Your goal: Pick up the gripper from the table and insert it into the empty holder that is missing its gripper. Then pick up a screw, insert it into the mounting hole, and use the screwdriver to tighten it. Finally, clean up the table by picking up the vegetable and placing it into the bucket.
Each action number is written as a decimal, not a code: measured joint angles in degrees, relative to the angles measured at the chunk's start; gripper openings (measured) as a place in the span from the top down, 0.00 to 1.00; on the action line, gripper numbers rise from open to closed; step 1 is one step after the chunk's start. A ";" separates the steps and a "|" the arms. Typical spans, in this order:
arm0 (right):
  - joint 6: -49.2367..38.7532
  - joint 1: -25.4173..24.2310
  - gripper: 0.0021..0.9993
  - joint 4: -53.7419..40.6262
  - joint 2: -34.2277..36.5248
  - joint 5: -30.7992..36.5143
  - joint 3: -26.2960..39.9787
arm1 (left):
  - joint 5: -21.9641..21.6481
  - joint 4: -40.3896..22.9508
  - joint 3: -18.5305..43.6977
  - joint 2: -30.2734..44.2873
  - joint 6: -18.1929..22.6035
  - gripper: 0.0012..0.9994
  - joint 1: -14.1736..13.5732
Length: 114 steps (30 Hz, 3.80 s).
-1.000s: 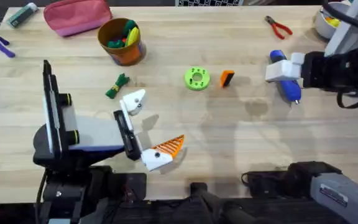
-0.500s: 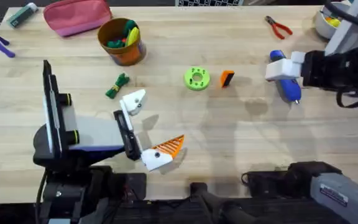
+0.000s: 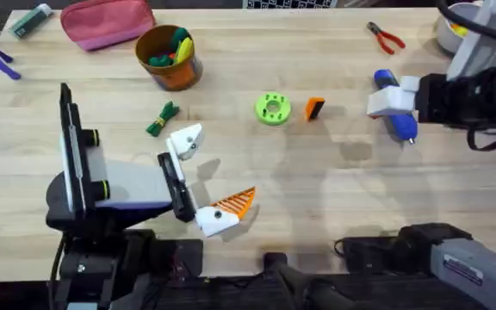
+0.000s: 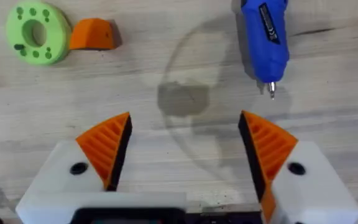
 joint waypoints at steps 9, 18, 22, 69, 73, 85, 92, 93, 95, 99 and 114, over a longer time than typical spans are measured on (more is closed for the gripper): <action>3.58 7.98 0.01 -3.21 0.20 2.74 5.56 | 0.20 -0.04 0.00 0.01 0.00 0.01 0.00; 10.00 14.16 0.01 -10.67 10.78 3.05 15.83 | 0.43 -0.06 0.00 0.00 0.00 0.01 0.00; 13.31 17.82 0.01 -8.02 17.00 3.06 18.53 | 0.43 -0.08 0.00 0.00 0.00 0.01 0.00; 7.45 17.34 0.20 -1.19 46.56 0.18 26.59 | 0.45 -0.08 0.00 0.00 0.18 0.01 0.00; 7.72 17.89 0.27 -1.61 47.15 0.19 26.63 | 0.43 -0.07 0.00 0.00 0.18 0.01 0.00; 8.20 18.38 0.39 -1.30 47.14 0.19 26.70 | 0.46 -0.08 0.00 0.00 0.18 0.01 0.00; 8.32 18.43 0.43 -1.21 47.14 0.21 26.70 | 0.44 -0.08 0.00 0.02 0.18 0.01 0.00; 8.32 18.43 0.43 -1.21 47.15 0.21 26.70 | 0.44 -0.08 0.00 0.00 0.18 0.01 0.00; 8.33 18.43 0.44 -1.21 47.15 0.19 26.70 | 0.46 -0.08 0.00 0.02 0.16 0.01 0.00; 8.52 18.43 0.45 -1.46 47.15 0.21 26.70 | 0.44 -0.08 0.00 0.02 0.16 0.01 0.00; 8.74 18.71 0.50 -1.80 47.14 0.19 26.67 | 0.44 -0.08 0.00 0.00 0.17 0.01 0.00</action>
